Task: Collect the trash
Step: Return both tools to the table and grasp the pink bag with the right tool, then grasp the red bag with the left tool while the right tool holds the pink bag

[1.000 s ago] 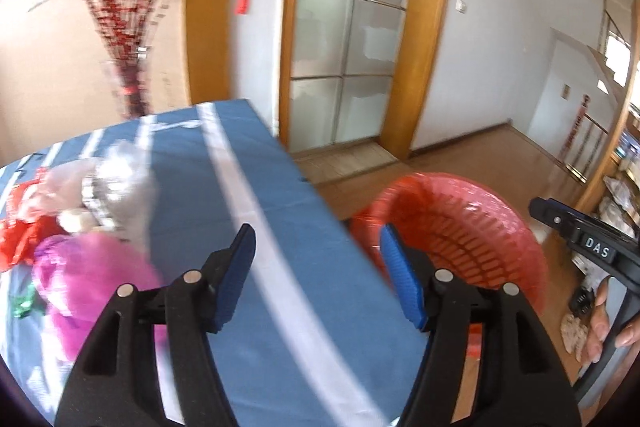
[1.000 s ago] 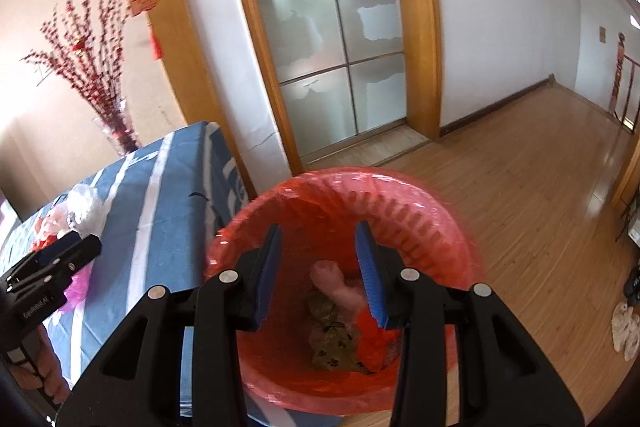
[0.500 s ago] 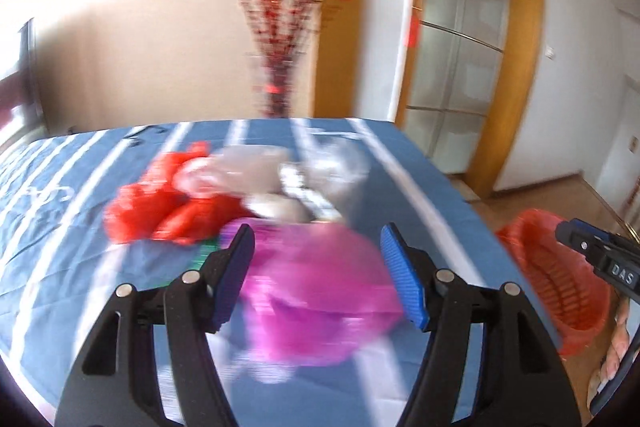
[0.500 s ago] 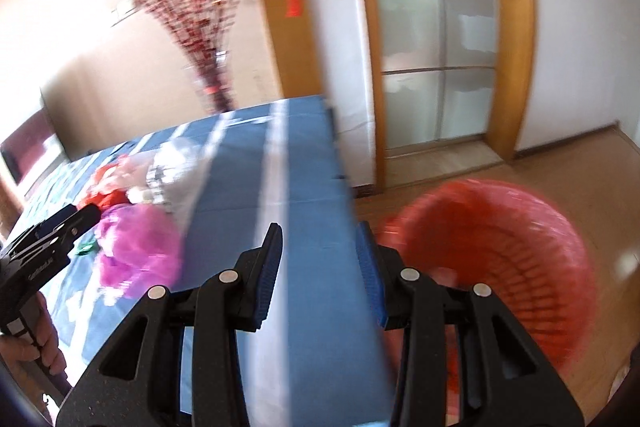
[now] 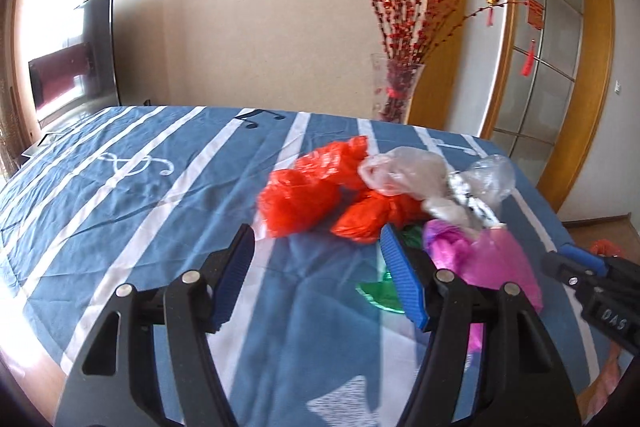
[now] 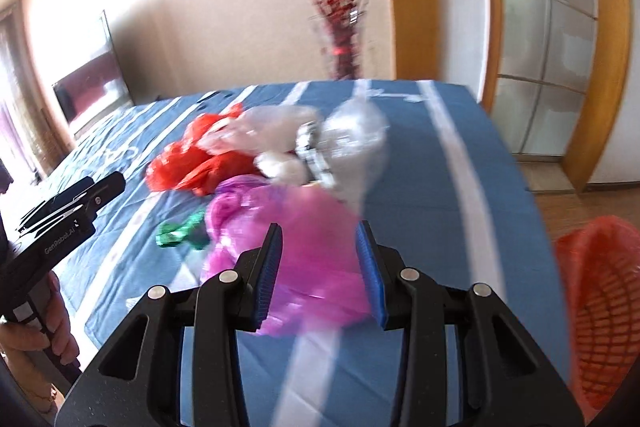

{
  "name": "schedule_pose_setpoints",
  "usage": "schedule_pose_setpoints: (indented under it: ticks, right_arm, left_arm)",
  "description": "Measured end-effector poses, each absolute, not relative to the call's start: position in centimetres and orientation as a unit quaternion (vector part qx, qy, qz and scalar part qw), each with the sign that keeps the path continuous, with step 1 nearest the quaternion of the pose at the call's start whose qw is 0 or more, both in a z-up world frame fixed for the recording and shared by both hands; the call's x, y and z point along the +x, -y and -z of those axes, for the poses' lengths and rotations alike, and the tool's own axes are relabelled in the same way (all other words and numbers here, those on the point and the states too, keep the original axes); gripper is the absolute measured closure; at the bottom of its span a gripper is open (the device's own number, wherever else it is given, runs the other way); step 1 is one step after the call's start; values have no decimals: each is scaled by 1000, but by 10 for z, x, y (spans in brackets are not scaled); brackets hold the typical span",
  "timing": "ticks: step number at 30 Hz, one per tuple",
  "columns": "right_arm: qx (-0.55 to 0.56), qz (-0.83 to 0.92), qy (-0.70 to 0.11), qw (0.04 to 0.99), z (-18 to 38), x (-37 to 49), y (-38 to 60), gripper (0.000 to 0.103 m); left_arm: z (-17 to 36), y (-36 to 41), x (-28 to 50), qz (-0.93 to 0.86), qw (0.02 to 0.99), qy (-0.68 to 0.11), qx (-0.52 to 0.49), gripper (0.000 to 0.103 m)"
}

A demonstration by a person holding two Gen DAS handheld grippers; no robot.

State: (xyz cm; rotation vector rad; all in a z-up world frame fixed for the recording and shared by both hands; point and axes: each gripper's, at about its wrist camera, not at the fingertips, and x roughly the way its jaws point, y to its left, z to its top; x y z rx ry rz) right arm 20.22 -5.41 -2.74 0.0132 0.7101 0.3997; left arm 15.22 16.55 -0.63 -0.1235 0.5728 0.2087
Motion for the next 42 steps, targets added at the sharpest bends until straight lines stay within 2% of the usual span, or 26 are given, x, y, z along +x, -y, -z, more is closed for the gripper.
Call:
schedule_pose_setpoints:
  ticks: [7,8,9,12,14,16,19,24,36,42]
  right_arm:
    - [-11,-209,-367,906,42,217,11,63]
    - [-13,-210,-369,905,45,219,6,62]
    - [-16,-208,-372,904,48,220,2,56]
    - [-31,-202,-383,901,58,224,-7,54]
    - [-36,-205,-392,896,65,224,-8,61]
    - [-33,-207,-392,895,67,221,-5,76]
    - [-29,-212,-390,896,64,218,1,90]
    - [-20,-204,-378,903,57,214,18,94]
    - [9,-177,-348,921,39,208,75,95]
    - [3,-133,-361,923,53,212,101,94]
  left_arm:
    - [15,-182,150,-108,948,-289,-72,39]
    - [16,-183,150,-109,948,-290,-72,39]
    - [17,-184,151,-108,948,-291,-72,39]
    - [19,-185,152,-107,947,-294,-73,39]
    - [19,-185,152,-107,947,-295,-72,39]
    - [21,-185,153,-106,947,-296,-73,39]
    - [22,-185,155,-104,945,-300,-77,39]
    - [25,-183,157,-99,943,-306,-82,39]
    - [26,-171,168,-83,941,-317,-83,39]
    - [29,-166,168,-79,941,-320,-78,39]
